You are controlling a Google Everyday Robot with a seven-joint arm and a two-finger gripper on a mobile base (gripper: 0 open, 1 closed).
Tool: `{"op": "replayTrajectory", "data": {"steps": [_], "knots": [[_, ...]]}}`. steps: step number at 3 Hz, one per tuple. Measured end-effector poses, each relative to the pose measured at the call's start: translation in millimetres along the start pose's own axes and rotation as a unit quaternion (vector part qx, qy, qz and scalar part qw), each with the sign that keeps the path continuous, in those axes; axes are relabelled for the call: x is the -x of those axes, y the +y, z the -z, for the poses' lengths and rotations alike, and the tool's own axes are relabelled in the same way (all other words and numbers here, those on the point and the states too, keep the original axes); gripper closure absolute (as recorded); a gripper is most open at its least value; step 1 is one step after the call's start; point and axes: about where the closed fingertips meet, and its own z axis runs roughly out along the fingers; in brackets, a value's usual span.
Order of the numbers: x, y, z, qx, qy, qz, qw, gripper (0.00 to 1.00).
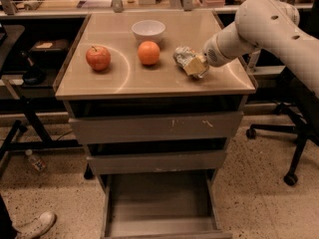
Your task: Pick 7up can from bottom drawer and place on counter
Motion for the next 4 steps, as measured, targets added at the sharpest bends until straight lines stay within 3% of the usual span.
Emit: {"op": "replayTrajectory", "data": {"steps": [3, 4], "knots": [[0.0, 0.0, -0.1, 0.000, 0.000, 0.000, 1.0000, 0.12], [0.0, 0.1, -0.2, 0.000, 0.000, 0.000, 1.0000, 0.00]]}}
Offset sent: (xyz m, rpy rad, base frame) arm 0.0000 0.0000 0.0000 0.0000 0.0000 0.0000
